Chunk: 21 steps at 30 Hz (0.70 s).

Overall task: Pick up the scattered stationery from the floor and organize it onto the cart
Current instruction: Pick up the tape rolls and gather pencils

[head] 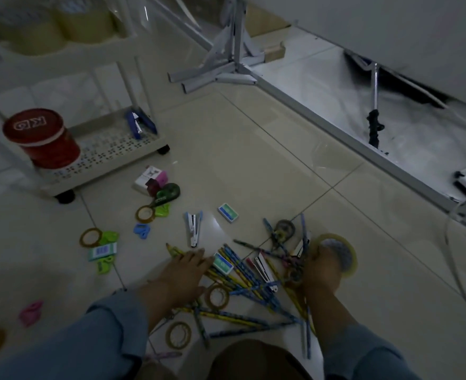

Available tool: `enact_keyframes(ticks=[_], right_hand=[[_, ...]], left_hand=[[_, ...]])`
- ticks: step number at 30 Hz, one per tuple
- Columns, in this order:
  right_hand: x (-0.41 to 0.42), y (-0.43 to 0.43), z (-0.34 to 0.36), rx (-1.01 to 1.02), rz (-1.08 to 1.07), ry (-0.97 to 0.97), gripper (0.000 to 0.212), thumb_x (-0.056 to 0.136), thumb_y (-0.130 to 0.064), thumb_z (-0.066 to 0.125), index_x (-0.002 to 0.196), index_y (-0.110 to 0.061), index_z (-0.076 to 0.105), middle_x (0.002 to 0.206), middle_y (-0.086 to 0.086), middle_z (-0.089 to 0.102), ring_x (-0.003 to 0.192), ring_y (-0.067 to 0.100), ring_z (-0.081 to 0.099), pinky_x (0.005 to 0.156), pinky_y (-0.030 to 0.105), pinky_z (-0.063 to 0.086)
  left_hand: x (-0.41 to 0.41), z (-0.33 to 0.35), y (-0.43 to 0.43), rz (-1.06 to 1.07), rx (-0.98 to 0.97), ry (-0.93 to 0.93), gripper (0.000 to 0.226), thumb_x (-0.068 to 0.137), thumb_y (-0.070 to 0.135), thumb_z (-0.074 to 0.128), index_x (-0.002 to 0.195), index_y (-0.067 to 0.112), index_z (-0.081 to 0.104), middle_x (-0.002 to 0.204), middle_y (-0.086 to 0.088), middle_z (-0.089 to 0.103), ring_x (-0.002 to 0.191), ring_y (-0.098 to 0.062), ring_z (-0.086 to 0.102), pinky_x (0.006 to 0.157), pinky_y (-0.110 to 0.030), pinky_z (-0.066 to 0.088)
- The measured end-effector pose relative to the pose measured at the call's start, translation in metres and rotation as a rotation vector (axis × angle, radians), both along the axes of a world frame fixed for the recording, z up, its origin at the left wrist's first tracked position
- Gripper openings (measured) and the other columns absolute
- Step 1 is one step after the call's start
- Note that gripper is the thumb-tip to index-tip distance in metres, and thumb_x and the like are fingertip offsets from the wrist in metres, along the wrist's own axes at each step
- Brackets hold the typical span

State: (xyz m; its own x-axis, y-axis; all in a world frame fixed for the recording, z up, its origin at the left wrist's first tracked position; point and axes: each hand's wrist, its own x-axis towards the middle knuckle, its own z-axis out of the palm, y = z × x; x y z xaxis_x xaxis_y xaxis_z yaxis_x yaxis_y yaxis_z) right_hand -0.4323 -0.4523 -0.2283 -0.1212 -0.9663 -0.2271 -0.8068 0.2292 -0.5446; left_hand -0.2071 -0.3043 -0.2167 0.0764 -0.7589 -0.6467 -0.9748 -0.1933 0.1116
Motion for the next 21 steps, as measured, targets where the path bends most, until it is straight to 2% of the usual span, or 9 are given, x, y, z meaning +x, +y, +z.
enact_keyframes(ticks=[1,3,5,9,11,13,16,18,21], right_hand=[[0.0,-0.001,-0.002,-0.03,-0.019,-0.001,0.021,0.095,-0.008,0.045,0.079,0.002,0.054,0.078,0.023,0.057,0.078,0.039,0.056,0.061,0.035,0.038],[0.003,0.0,-0.002,-0.108,-0.042,0.0,0.02,0.094,-0.007,0.046,0.096,0.01,0.057,0.084,0.028,0.06,0.078,0.041,0.057,0.061,0.036,0.039],[0.009,0.0,-0.006,-0.221,0.01,0.015,0.024,0.093,-0.007,0.048,0.106,0.011,0.058,0.088,0.031,0.062,0.076,0.041,0.059,0.063,0.04,0.045],[0.041,-0.003,-0.002,-0.419,0.251,0.018,0.032,0.086,-0.015,0.043,0.099,0.006,0.064,0.079,0.025,0.067,0.068,0.037,0.063,0.064,0.042,0.053],[0.07,-0.001,0.008,-0.502,0.387,0.031,0.027,0.082,-0.012,0.05,0.097,0.002,0.067,0.075,0.02,0.068,0.068,0.035,0.065,0.068,0.042,0.055],[0.108,0.005,0.022,-0.585,0.514,0.022,0.021,0.079,-0.006,0.062,0.098,-0.004,0.069,0.08,0.016,0.07,0.074,0.033,0.067,0.078,0.043,0.053],[0.169,0.017,0.051,-0.685,0.66,-0.117,0.026,0.077,-0.005,0.064,0.102,-0.007,0.069,0.086,0.014,0.071,0.083,0.035,0.065,0.084,0.047,0.05],[0.207,0.021,0.076,-0.709,0.781,-0.288,0.028,0.08,-0.001,0.06,0.107,-0.005,0.067,0.092,0.015,0.07,0.091,0.038,0.059,0.081,0.042,0.05],[0.262,0.015,0.12,-0.767,0.906,-0.403,0.03,0.084,0.0,0.059,0.112,-0.005,0.065,0.098,0.013,0.069,0.103,0.039,0.053,0.092,0.031,0.038]], left_hand=[[0.001,0.0,-0.001,0.006,-0.008,0.007,0.074,0.096,0.038,0.044,0.15,0.022,-0.004,0.159,-0.007,-0.007,0.146,-0.026,0.002,0.118,-0.04,0.01],[0.003,0.002,-0.002,0.012,-0.038,0.008,0.072,0.096,0.038,0.042,0.15,0.022,-0.003,0.159,-0.006,-0.006,0.146,-0.025,0.003,0.117,-0.04,0.009],[0.007,0.007,-0.005,0.034,-0.085,-0.003,0.07,0.097,0.039,0.04,0.15,0.022,-0.002,0.159,-0.005,-0.004,0.146,-0.024,0.004,0.117,-0.04,0.009],[0.022,0.027,-0.004,0.148,-0.225,-0.027,0.067,0.097,0.041,0.038,0.151,0.021,0.002,0.159,-0.003,-0.001,0.146,-0.023,0.005,0.117,-0.04,0.013],[0.037,0.041,0.002,0.221,-0.32,-0.049,0.067,0.097,0.044,0.036,0.15,0.022,0.003,0.159,-0.002,0.0,0.146,-0.022,0.005,0.117,-0.038,0.014],[0.058,0.06,0.01,0.293,-0.433,-0.106,0.065,0.096,0.049,0.031,0.15,0.022,0.006,0.159,-0.002,0.003,0.146,-0.02,0.007,0.117,-0.037,0.013],[0.097,0.094,0.021,0.426,-0.615,-0.209,0.063,0.097,0.046,0.034,0.149,0.02,0.01,0.159,-0.002,0.004,0.146,-0.019,0.007,0.117,-0.037,0.011],[0.125,0.12,0.024,0.511,-0.737,-0.26,0.063,0.097,0.042,0.037,0.15,0.018,0.011,0.159,-0.003,0.003,0.147,-0.02,0.003,0.117,-0.037,0.009],[0.168,0.156,0.02,0.598,-0.903,-0.314,0.06,0.097,0.033,0.041,0.149,0.013,0.017,0.159,-0.007,0.005,0.147,-0.022,0.004,0.117,-0.037,0.008]])
